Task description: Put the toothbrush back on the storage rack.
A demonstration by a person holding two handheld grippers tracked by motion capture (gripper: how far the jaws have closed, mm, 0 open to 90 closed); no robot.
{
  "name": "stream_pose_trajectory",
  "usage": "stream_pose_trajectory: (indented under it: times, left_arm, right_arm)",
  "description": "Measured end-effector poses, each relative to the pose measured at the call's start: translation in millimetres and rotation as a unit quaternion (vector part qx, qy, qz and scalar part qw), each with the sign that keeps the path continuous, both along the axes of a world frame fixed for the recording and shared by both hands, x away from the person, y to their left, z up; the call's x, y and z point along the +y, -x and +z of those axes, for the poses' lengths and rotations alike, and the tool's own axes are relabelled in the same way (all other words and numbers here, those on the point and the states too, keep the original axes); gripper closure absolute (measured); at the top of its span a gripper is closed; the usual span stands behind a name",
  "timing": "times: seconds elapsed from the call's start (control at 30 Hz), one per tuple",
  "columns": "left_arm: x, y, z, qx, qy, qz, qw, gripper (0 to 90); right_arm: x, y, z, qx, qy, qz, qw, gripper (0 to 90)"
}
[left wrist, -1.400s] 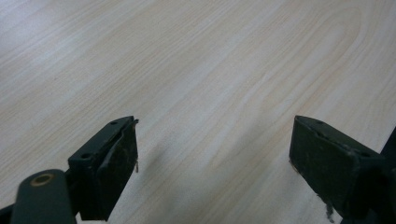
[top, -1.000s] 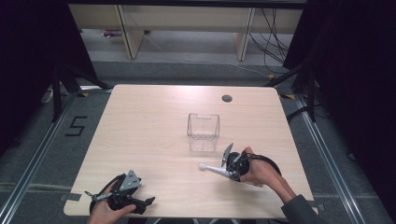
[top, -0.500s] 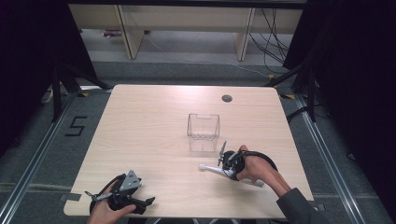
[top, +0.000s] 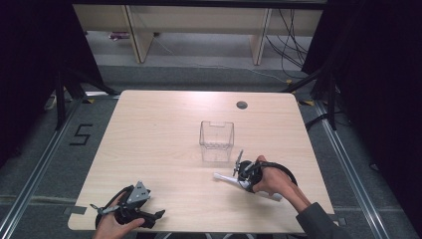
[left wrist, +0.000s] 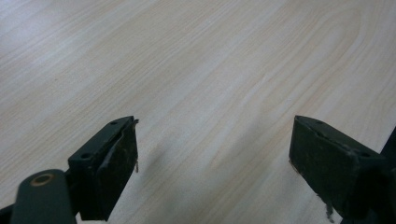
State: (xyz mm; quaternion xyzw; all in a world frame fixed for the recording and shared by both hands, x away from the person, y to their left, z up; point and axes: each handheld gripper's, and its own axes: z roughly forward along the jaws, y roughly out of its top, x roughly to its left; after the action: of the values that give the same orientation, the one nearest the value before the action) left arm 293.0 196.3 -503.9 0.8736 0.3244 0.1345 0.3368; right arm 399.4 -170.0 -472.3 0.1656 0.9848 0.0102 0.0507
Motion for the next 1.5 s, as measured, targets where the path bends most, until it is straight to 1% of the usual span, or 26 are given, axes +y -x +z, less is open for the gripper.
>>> stream_pose_trajectory:
  times: [0.17,0.3,0.37,0.4,0.43,0.47,0.5,0.57,0.63,0.7,0.73,0.77,0.83,0.87,0.97,1.03,1.07,1.1,1.13,1.17,1.2,1.23,1.37,1.4,1.43,1.5]
  left_arm:
    - [0.1,0.3,0.1,0.0,0.003,0.004,1.0,14.8]
    - [-0.1,0.0,-0.2,0.0,0.0,0.001,1.0,14.8]
    - [-0.1,0.0,0.0,0.0,0.001,0.002,1.0,14.8]
    - [-0.2,0.1,-0.1,0.0,0.002,0.003,1.0,14.8]
    - [-0.1,0.0,-0.1,0.001,0.002,0.003,1.0,14.8]
    - [-0.1,0.0,-0.1,0.001,0.002,0.003,1.0,14.8]
    - [-0.3,0.0,-0.5,0.001,0.002,0.003,1.0,14.8]
    - [-0.2,0.0,-0.4,0.0,0.001,0.002,1.0,14.8]
    - [-0.1,0.0,-0.2,0.0,0.002,0.003,1.0,14.8]
    - [-0.1,-0.5,-0.3,0.006,-0.001,0.002,1.0,14.8]
    - [-0.1,-0.7,-0.6,0.003,-0.002,0.001,1.0,14.8]
    - [-0.4,-0.2,-0.6,0.001,-0.001,0.001,1.0,14.8]
    - [-0.4,-0.5,-0.2,0.006,-0.001,0.001,1.0,14.8]
    - [-0.3,-0.5,-0.2,0.005,0.0,0.002,1.0,14.8]
    - [0.0,-0.5,-0.5,0.007,0.001,0.006,1.0,14.8]
    - [0.0,-0.2,-0.4,0.002,0.003,0.005,1.0,14.8]
    - [0.1,-0.5,-0.3,0.002,0.002,0.003,1.0,14.8]
    - [-0.2,-0.4,-0.5,0.009,0.003,0.006,0.9999,14.8]
    - [0.0,-0.5,-0.6,0.008,0.001,0.006,1.0,14.8]
    - [0.1,-0.5,-0.4,0.007,0.001,0.006,1.0,14.8]
    - [0.3,-0.4,-0.4,0.002,0.001,0.005,1.0,14.8]
    - [0.3,-0.1,-0.2,0.001,0.002,0.006,1.0,14.8]
    - [-0.7,0.2,-1.0,0.005,0.005,0.008,0.9999,14.8]
    - [-0.7,0.0,-1.3,0.004,0.004,0.008,0.9999,14.8]
    - [-0.6,0.4,-1.1,0.004,0.005,0.008,0.9999,14.8]
    - [0.4,-0.7,-0.2,0.004,0.0,0.004,1.0,14.8]
  right_arm:
    - [-4.0,2.5,7.5,-0.012,-0.024,-0.005,0.9996,66.7]
    - [-5.9,10.5,17.5,-0.028,-0.039,-0.027,0.9985,66.7]
    - [-7.1,13.2,22.7,-0.027,-0.066,-0.026,0.9971,66.7]
    - [-8.5,14.8,26.0,-0.026,-0.075,-0.041,0.996,66.7]
    - [-10.0,12.9,27.7,-0.03,-0.088,-0.022,0.9954,66.7]
    - [-10.0,12.9,27.7,-0.03,-0.088,-0.022,0.9954,66.7]
    - [-13.4,14.3,33.7,-0.042,-0.103,-0.042,0.9929,66.8]
    - [-17.5,14.3,38.4,-0.064,-0.128,-0.04,0.989,66.8]
    - [-21.2,15.1,43.8,-0.073,-0.143,-0.046,0.9859,66.7]
    - [-27.1,16.5,52.7,-0.086,-0.171,-0.059,0.9797,66.7]
    - [-29.6,14.9,54.8,-0.088,-0.184,-0.051,0.9776,66.7]
    - [-31.1,16.5,57.2,-0.089,-0.189,-0.069,0.9755,66.7]
    - [-34.9,15.4,59.7,-0.097,-0.202,-0.069,0.9722,66.7]
    - [-37.4,13.3,60.2,-0.102,-0.215,-0.066,0.9691,66.7]
    - [-40.7,13.0,61.8,-0.121,-0.239,-0.09,0.9593,66.7]
    - [-42.7,12.2,62.9,-0.125,-0.25,-0.1,0.9549,66.7]
    - [-44.5,10.6,63.7,-0.127,-0.267,-0.101,0.9498,66.7]
    - [-44.9,9.9,63.9,-0.128,-0.274,-0.104,0.9476,66.7]
    - [-47.0,8.8,64.3,-0.136,-0.286,-0.098,0.9433,66.7]
    - [-47.2,9.4,65.2,-0.14,-0.289,-0.108,0.9408,66.7]
    - [-48.7,8.3,66.3,-0.132,-0.296,-0.107,0.9401,66.7]
    - [-48.7,7.3,65.5,-0.142,-0.306,-0.107,0.9354,66.7]
    - [-51.9,7.2,71.6,-0.145,-0.326,-0.123,0.9261,66.7]
    - [-51.7,6.9,71.5,-0.154,-0.337,-0.129,0.9198,66.7]
    - [-53.1,5.7,73.8,-0.156,-0.335,-0.125,0.9209,66.7]
    - [-52.5,4.8,75.5,-0.151,-0.345,-0.139,0.9158,66.7]
